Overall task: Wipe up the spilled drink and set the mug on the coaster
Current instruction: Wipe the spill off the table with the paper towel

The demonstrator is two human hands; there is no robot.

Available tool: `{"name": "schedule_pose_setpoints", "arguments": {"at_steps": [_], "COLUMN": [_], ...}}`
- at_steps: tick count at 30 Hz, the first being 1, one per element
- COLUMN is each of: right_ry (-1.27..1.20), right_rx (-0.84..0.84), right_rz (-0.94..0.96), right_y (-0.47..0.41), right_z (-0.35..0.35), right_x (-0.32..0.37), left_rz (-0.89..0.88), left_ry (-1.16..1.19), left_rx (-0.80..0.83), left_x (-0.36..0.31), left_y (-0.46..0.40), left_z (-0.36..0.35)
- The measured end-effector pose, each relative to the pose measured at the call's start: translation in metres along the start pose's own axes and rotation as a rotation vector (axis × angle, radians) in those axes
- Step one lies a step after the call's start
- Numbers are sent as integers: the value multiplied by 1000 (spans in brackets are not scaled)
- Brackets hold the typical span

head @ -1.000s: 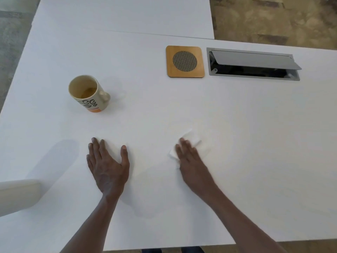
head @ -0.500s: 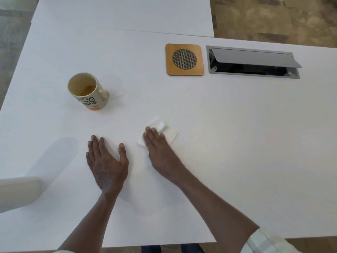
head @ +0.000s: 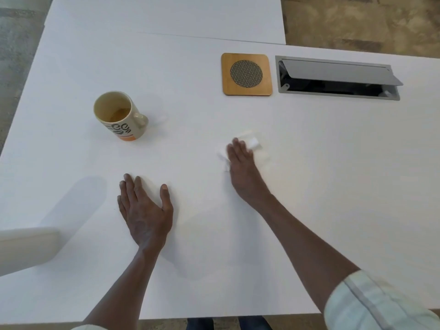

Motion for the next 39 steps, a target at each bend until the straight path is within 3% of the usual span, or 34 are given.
{"name": "schedule_pose_setpoints", "arguments": {"at_steps": [4,9,15,20,26,33,39], "right_ry": [141,87,109,-8,24,55,107], "right_rx": [77,182,119,17,81,186,105], "right_rz": [164,351,184,-47,69,355,200], "right_y": [-8,64,116,65,-10,72,88], "right_z": [-30,-58,-42,-6,-13,-58,-34], "right_x": [61,79,13,-24,34,69,6], "left_rz": [-5,-5,-4,-4,-6,-3,-1], "left_ry": [5,2,-3,-15,-12,-6,0], "left_rx": [7,10,26,19,16,18,16], "left_x": [1,-2,-1,1,-2,-3,-5], "left_y": [0,1,0,0,0,1,2], "left_z": [1,2,1,1,2,4,5]}}
Point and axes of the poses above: each hand's wrist, its own y-axis away from the middle knuckle, its own z-axis out of the back of the hand, x = y × z, the point moved 3 cm from there along -y, towards the middle knuckle, and after that the axes turned 11 degrees about x, right-handed, at the moved point
